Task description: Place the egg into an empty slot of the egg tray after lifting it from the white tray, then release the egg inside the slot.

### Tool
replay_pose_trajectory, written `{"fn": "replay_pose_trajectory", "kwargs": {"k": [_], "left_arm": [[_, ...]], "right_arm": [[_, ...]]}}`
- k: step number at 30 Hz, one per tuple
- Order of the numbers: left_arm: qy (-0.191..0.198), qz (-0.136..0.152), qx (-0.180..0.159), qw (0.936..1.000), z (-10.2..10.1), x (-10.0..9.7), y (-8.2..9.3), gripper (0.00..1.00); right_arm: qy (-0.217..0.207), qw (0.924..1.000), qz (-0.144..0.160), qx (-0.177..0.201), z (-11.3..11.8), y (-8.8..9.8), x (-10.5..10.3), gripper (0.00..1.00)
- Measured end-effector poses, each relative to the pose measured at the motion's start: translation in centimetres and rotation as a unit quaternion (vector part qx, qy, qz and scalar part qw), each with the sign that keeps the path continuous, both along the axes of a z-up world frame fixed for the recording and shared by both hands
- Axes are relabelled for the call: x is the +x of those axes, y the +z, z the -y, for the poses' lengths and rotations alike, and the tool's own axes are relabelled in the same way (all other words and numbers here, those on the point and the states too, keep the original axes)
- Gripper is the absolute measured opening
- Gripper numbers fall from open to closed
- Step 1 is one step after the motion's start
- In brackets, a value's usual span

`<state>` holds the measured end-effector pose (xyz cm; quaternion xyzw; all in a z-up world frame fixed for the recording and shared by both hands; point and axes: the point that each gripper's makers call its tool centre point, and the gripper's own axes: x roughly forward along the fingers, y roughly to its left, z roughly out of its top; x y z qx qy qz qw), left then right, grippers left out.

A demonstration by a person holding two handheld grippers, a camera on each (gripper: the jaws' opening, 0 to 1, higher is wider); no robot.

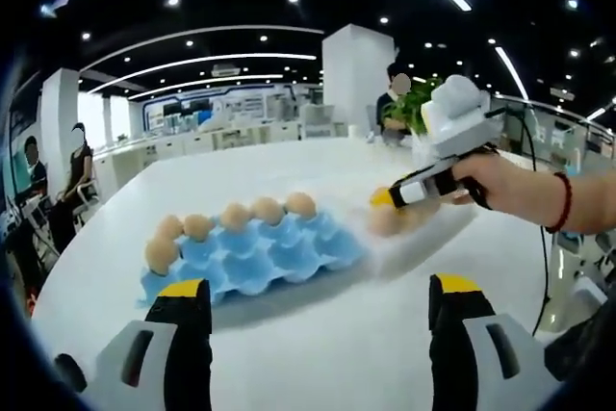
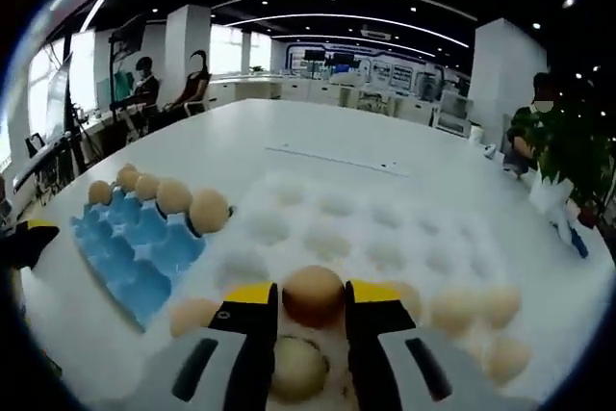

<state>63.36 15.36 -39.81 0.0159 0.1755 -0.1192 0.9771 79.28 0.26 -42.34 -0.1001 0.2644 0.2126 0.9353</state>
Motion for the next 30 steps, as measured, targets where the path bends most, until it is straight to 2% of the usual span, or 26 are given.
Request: {"fn": "replay_pose_trajectory", "kwargs": {"k": [6,10,20,30], "left_arm": [[-0.005,-0.003,0.001,1.0000,0.6,0.4,-0.2,0.95],[-0.010,0.004,-0.005,0.9999,1.2,0.3,0.2,0.95],[-0.009,0.005,-0.001,0.9999,1.0,0.4,0.4,0.95],[-0.004,0.007,-0.006,0.9999,0.2,1.0,0.5,0.95]], "right_arm": [[-0.011,0.9999,0.013,0.001,0.4,0.0,-0.7,0.27],[-0.014,0.9997,0.008,0.017,0.4,0.1,-0.6,0.27],[-0.004,0.9995,0.013,0.028,0.2,0.2,-0.8,0.27],[0.011,0.9991,0.038,0.018,-0.2,0.5,-0.1,0.27]]}}
